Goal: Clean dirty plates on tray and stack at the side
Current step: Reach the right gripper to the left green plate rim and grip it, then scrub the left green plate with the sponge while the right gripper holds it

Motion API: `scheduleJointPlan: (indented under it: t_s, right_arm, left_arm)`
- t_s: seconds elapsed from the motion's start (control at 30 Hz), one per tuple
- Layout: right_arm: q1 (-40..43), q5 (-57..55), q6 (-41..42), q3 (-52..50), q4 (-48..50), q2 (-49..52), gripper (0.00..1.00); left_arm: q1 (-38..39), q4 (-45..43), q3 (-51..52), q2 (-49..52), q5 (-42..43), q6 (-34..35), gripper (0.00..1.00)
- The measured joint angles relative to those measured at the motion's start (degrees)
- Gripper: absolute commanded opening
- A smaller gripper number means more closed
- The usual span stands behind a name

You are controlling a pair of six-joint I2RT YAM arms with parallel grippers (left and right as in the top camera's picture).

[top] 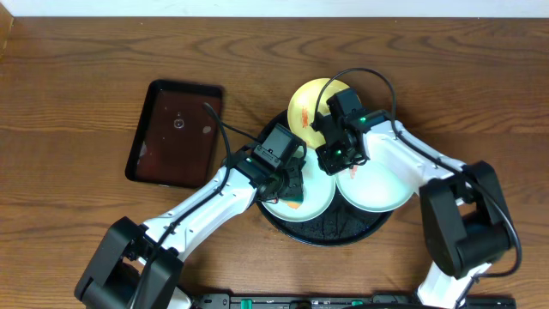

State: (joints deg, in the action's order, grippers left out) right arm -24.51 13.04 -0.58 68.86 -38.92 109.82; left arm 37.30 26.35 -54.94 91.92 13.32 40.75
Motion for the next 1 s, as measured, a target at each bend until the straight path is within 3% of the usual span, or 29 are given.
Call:
scheduleJointPlan:
  t_s: [0.2, 0.33, 0.57, 0.6, 0.67, 0.77, 0.83, 0.97, 1.0]
  right_arm:
    - [0.0, -0.2, -0.1, 0.3, 0.0, 1.2, 0.21]
    - [0.0, -0.3, 0.0, 0.3, -0.1, 1.2, 0.13]
    - [0.0, -0.3, 0.5, 0.3, -0.1, 1.3, 0.11]
    - [0.0, -0.3, 0.5, 0.3, -0.1, 1.3, 0.11]
    - [0.0, -0.3, 0.5, 0.3, -0.1, 1.3, 0.11]
    - [0.0, -0.4, 1.0, 0.3, -0.1, 1.3, 0.11]
    - [0.0, -0.4, 1.0, 0.3, -0.1, 1.3, 0.12]
    - [0.0, -0.4, 1.0, 0.4, -0.1, 1.3, 0.12]
    - [0.0, -0.4, 1.1, 0.4, -0.1, 1.3, 0.12]
  left_arm:
    - [0.0, -3.4, 0.0, 0.0, -0.2, 2.4, 0.10]
    - [0.0, -3.9, 0.0, 0.0, -1.7, 4.1, 0.14]
    - [0.0, -4.1, 0.0, 0.0, -2.4, 6.2, 0.13]
    - [0.0, -4.2, 0.0, 0.0, -2.4, 6.4, 0.15]
    - [0.1, -4.3, 0.0, 0.3, -2.6, 7.0, 0.31]
    - [1.2, -5.6, 0.0, 3.7, -2.8, 7.5, 0.36]
    - [1.6, -6.1, 0.0, 5.5, -3.0, 7.6, 0.46]
    - [1.6, -6.9, 0.0, 7.3, -3.0, 5.3, 0.46]
    - [1.6, -7.0, 0.0, 7.3, -3.0, 4.1, 0.40]
